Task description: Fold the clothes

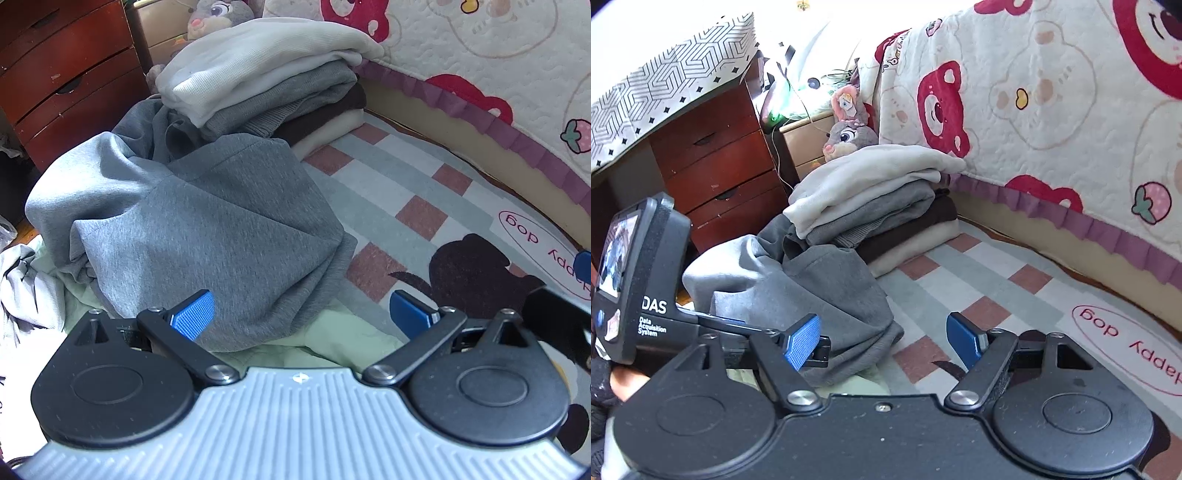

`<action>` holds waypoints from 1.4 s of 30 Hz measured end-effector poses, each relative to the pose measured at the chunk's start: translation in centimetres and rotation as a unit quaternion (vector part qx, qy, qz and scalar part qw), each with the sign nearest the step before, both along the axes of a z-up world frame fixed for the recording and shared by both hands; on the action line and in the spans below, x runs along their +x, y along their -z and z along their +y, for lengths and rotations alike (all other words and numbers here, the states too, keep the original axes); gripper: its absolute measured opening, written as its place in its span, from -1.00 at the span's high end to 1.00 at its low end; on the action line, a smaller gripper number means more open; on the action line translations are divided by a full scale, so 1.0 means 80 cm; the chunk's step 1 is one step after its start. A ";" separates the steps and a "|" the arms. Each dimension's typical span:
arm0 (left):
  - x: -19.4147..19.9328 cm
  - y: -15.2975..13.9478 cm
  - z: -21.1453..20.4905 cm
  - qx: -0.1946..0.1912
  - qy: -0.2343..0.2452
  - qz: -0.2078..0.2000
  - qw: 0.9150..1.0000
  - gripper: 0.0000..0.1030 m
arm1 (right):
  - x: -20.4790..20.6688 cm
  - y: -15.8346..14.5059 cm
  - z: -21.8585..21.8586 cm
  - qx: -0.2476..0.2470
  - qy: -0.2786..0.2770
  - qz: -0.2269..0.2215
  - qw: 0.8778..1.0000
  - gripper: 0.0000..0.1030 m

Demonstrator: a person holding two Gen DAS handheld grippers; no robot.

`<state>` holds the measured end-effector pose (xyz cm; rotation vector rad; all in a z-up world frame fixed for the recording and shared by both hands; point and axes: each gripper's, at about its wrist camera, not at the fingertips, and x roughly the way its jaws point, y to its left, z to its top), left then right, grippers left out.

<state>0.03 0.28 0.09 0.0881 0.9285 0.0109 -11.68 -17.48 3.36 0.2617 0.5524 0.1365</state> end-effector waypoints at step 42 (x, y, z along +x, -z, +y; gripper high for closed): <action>0.009 0.010 0.020 -0.020 0.007 0.019 1.000 -1.00 | 0.002 0.006 0.021 -0.017 0.024 0.030 0.999 -0.54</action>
